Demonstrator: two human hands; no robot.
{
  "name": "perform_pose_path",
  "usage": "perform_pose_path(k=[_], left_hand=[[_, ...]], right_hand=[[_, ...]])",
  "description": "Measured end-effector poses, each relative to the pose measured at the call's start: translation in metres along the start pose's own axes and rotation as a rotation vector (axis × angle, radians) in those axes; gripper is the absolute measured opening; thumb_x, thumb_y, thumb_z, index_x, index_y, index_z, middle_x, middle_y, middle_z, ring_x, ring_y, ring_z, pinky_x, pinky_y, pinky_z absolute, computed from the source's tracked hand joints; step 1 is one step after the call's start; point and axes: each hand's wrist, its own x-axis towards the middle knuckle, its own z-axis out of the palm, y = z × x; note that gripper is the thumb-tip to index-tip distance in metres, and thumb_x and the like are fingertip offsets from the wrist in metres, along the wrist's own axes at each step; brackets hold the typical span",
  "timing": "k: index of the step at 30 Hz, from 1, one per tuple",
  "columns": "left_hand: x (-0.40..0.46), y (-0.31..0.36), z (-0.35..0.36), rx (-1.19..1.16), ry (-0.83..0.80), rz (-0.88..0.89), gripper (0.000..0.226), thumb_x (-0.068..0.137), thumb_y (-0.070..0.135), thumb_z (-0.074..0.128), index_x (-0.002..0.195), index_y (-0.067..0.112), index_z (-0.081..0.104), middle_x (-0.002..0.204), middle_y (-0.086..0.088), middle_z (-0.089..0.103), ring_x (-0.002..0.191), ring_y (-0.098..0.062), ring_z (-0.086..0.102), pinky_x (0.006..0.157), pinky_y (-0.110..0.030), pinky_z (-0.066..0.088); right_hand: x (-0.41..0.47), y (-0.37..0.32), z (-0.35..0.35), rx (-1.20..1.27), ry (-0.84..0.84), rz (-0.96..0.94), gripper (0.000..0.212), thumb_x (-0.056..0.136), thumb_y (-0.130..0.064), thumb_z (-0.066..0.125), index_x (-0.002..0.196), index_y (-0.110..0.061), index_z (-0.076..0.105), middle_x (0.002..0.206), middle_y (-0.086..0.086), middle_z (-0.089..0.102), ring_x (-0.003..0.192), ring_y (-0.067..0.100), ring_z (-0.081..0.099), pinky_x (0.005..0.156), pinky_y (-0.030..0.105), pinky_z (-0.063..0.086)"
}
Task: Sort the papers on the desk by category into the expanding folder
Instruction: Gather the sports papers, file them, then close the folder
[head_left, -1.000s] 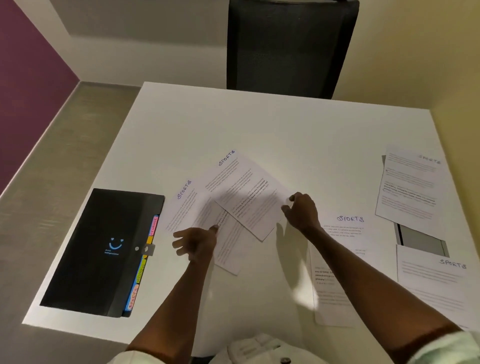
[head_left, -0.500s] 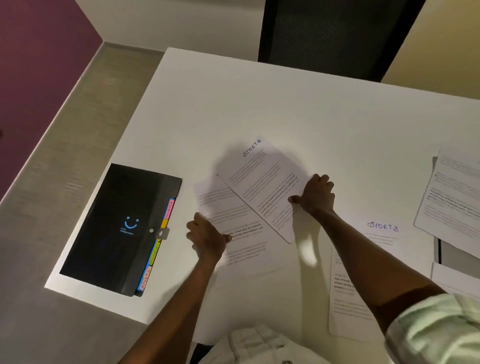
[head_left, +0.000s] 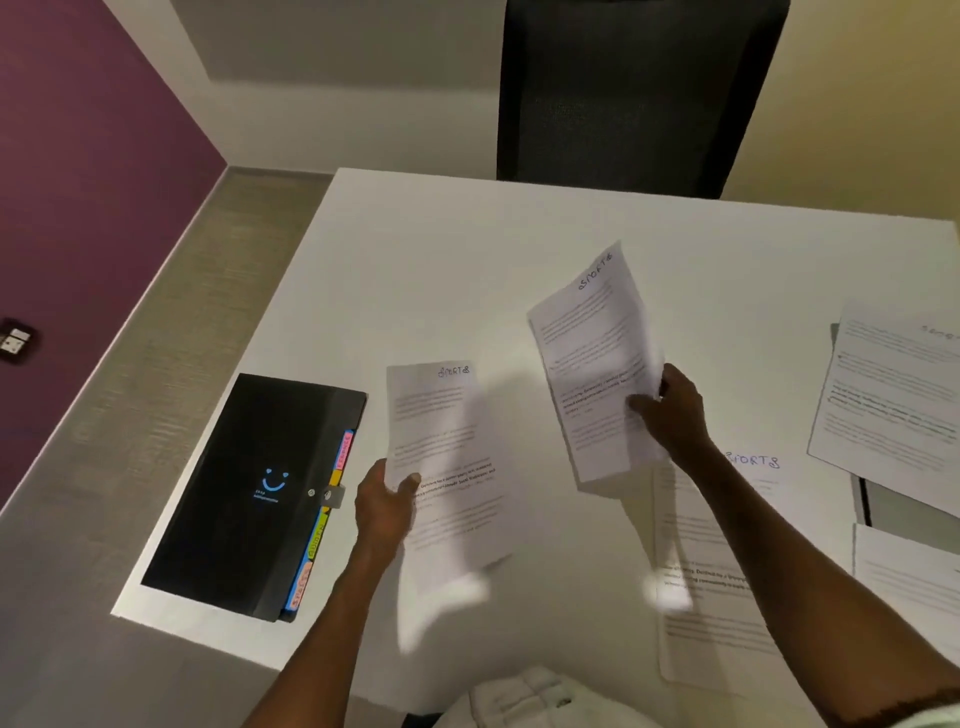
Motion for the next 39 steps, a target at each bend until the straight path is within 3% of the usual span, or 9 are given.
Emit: perform_pose_path(k=[3, 5, 9, 14, 24, 28, 33, 35, 39], left_hand=[[0.000, 0.011, -0.014, -0.175, -0.009, 0.034, 0.034, 0.092, 0.007, 0.067, 0.125, 0.014, 0.061, 0.117, -0.003, 0.070, 0.108, -0.023, 0.067, 0.084, -0.029, 0.053], [-0.001, 0.021, -0.020, -0.255, -0.007, 0.033, 0.034, 0.091, 0.003, 0.066, 0.123, 0.013, 0.063, 0.116, -0.002, 0.071, 0.107, -0.022, 0.068, 0.092, -0.037, 0.054], [-0.013, 0.049, -0.029, -0.353, -0.054, 0.086, 0.033, 0.092, 0.004, 0.066, 0.124, 0.013, 0.064, 0.118, -0.001, 0.072, 0.109, -0.023, 0.068, 0.099, -0.049, 0.051], [-0.036, 0.080, -0.034, -0.369, -0.080, 0.171, 0.026, 0.092, 0.007, 0.066, 0.115, 0.020, 0.067, 0.114, 0.001, 0.073, 0.105, -0.024, 0.070, 0.094, -0.051, 0.054], [-0.077, 0.108, -0.020, -0.388, -0.117, 0.306, 0.033, 0.093, 0.009, 0.066, 0.124, 0.021, 0.063, 0.117, 0.002, 0.071, 0.107, -0.024, 0.068, 0.095, -0.051, 0.053], [-0.101, 0.128, 0.003, -0.413, -0.202, 0.342, 0.030, 0.093, 0.011, 0.066, 0.122, 0.020, 0.063, 0.114, 0.000, 0.073, 0.101, -0.025, 0.071, 0.092, -0.049, 0.055], [-0.129, 0.148, 0.028, -0.491, -0.343, 0.359, 0.031, 0.092, 0.005, 0.065, 0.122, 0.011, 0.065, 0.113, -0.007, 0.074, 0.103, -0.029, 0.071, 0.093, -0.049, 0.053], [-0.139, 0.153, 0.037, -0.529, -0.413, 0.347, 0.033, 0.091, 0.005, 0.067, 0.124, 0.008, 0.064, 0.116, -0.010, 0.072, 0.106, -0.031, 0.070, 0.093, -0.048, 0.053], [-0.157, 0.155, 0.048, -0.562, -0.476, 0.282, 0.032, 0.090, 0.001, 0.067, 0.121, 0.006, 0.066, 0.114, -0.011, 0.073, 0.104, -0.030, 0.071, 0.089, -0.049, 0.056]], right_hand=[[-0.030, -0.012, -0.031, 0.240, 0.001, -0.030, 0.031, 0.076, -0.008, 0.066, 0.105, -0.010, 0.057, 0.097, 0.003, 0.066, 0.081, 0.017, 0.064, 0.060, 0.029, 0.050], [-0.049, -0.017, -0.047, 0.394, -0.010, -0.046, 0.035, 0.078, -0.009, 0.070, 0.112, -0.013, 0.061, 0.100, -0.001, 0.070, 0.087, 0.017, 0.067, 0.064, 0.027, 0.050], [-0.076, -0.022, -0.068, 0.670, -0.068, -0.017, 0.039, 0.081, -0.001, 0.070, 0.116, -0.018, 0.066, 0.107, 0.000, 0.074, 0.097, 0.023, 0.071, 0.086, 0.040, 0.055], [-0.110, -0.033, -0.087, 0.839, -0.140, -0.026, 0.037, 0.082, 0.004, 0.068, 0.115, -0.014, 0.066, 0.110, 0.005, 0.074, 0.099, 0.028, 0.071, 0.090, 0.045, 0.054], [-0.163, -0.033, -0.120, 0.911, -0.279, -0.087, 0.039, 0.086, 0.004, 0.064, 0.123, -0.008, 0.061, 0.118, 0.012, 0.070, 0.108, 0.032, 0.067, 0.095, 0.048, 0.052], [-0.176, -0.027, -0.120, 0.912, -0.373, -0.101, 0.041, 0.085, 0.002, 0.065, 0.125, -0.006, 0.060, 0.120, 0.013, 0.069, 0.110, 0.033, 0.066, 0.095, 0.048, 0.051], [-0.184, -0.020, -0.120, 0.853, -0.359, -0.091, 0.040, 0.083, 0.002, 0.068, 0.122, -0.006, 0.062, 0.116, 0.012, 0.071, 0.107, 0.032, 0.068, 0.094, 0.049, 0.052], [-0.185, -0.018, -0.121, 0.763, -0.272, -0.079, 0.041, 0.079, -0.008, 0.077, 0.118, -0.009, 0.064, 0.113, 0.009, 0.072, 0.101, 0.027, 0.070, 0.093, 0.047, 0.054], [-0.191, -0.016, -0.135, 0.444, -0.104, -0.030, 0.062, 0.067, -0.053, 0.082, 0.111, -0.017, 0.057, 0.106, -0.003, 0.070, 0.095, 0.017, 0.068, 0.084, 0.039, 0.057]])
